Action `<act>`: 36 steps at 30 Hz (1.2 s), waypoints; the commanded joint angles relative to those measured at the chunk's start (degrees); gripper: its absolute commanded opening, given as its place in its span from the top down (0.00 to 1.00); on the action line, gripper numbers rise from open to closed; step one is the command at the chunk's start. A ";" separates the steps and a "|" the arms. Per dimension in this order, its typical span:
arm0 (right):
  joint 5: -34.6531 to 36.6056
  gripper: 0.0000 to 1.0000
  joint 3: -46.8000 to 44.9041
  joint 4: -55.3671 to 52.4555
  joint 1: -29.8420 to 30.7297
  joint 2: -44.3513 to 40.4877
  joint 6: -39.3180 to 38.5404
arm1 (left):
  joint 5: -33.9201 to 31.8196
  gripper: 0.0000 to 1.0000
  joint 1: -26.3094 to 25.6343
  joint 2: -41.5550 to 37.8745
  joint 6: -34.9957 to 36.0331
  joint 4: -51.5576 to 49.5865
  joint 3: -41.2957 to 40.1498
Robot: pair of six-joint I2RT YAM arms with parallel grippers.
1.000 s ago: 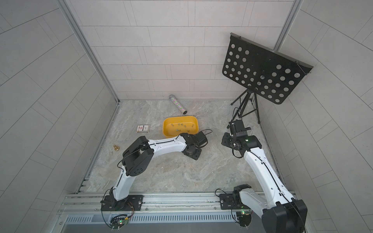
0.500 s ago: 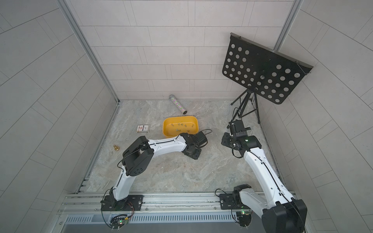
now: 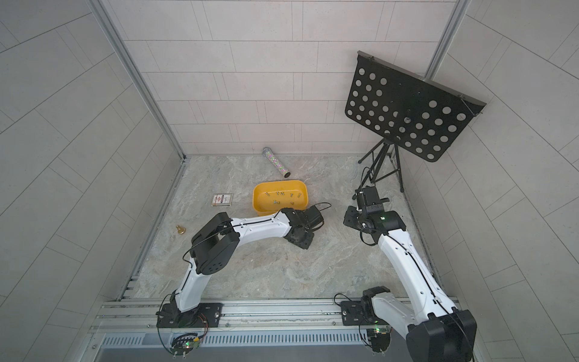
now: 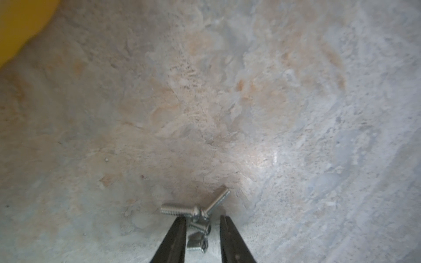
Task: Put the screws on the desktop into the storage box
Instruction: Pick up the screw from the center of the board.
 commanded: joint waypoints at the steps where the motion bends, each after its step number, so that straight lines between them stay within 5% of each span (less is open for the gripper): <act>1: 0.27 0.57 -0.54 -0.14 -0.24 -0.20 -0.05 | 2.31 0.69 -0.85 3.52 -0.16 -0.66 -0.10; 19: -0.17 0.57 -0.63 0.00 -0.21 -0.28 -0.01 | 1.61 0.77 -1.09 3.05 0.33 -1.61 0.25; 36: -1.48 0.58 -0.62 0.53 -0.27 0.32 0.43 | -4.48 0.78 -2.33 -13.38 0.22 -5.89 -5.98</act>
